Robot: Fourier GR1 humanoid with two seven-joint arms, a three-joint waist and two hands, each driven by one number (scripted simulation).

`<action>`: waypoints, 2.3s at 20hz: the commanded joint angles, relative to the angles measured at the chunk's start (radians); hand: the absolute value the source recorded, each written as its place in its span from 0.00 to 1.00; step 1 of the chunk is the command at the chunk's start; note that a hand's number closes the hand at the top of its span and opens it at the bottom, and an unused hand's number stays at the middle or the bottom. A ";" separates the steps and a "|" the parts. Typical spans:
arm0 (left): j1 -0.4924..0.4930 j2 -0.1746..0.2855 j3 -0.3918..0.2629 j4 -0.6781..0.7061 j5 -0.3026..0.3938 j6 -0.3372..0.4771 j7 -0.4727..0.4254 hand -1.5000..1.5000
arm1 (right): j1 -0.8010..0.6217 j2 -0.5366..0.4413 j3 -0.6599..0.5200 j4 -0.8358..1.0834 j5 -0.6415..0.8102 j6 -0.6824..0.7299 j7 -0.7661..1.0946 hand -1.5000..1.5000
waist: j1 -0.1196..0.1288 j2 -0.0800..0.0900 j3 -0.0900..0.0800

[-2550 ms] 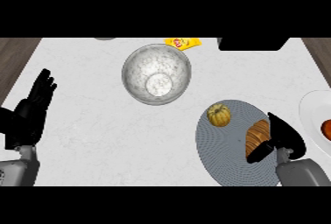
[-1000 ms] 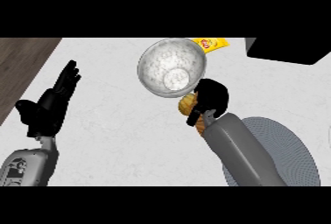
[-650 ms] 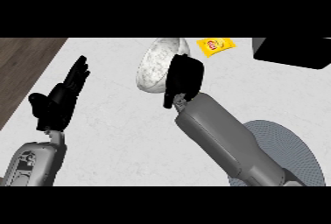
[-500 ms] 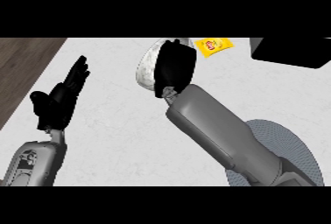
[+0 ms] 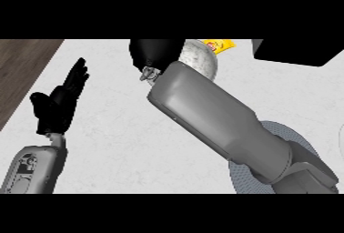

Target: Pick the croissant from the placemat and place it in the bowl

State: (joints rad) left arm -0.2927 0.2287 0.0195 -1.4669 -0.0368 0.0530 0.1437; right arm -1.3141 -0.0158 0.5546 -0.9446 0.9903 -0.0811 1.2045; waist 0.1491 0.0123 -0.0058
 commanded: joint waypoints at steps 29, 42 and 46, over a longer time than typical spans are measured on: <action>0.103 0.011 0.042 -0.078 0.004 0.009 -0.021 0.50 | 0.134 0.016 -0.290 0.573 -0.249 -0.462 -0.247 0.00 | -0.076 0.007 0.006; 0.132 0.045 0.113 -0.042 0.032 -0.001 -0.039 0.50 | 0.275 0.016 -0.474 0.173 -0.508 -0.901 -0.649 0.00 | -0.136 -0.013 0.009; 0.120 0.033 0.099 -0.090 0.019 0.019 0.011 0.50 | 0.481 0.016 -0.450 0.026 -0.621 -0.914 -0.787 0.00 | -0.145 -0.014 0.008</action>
State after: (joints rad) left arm -0.1814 0.2624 0.1162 -1.5238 -0.0149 0.0626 0.1308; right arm -0.9743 -0.0032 0.1145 -0.7860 0.4596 -0.9312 0.5201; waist 0.0189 0.0023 0.0021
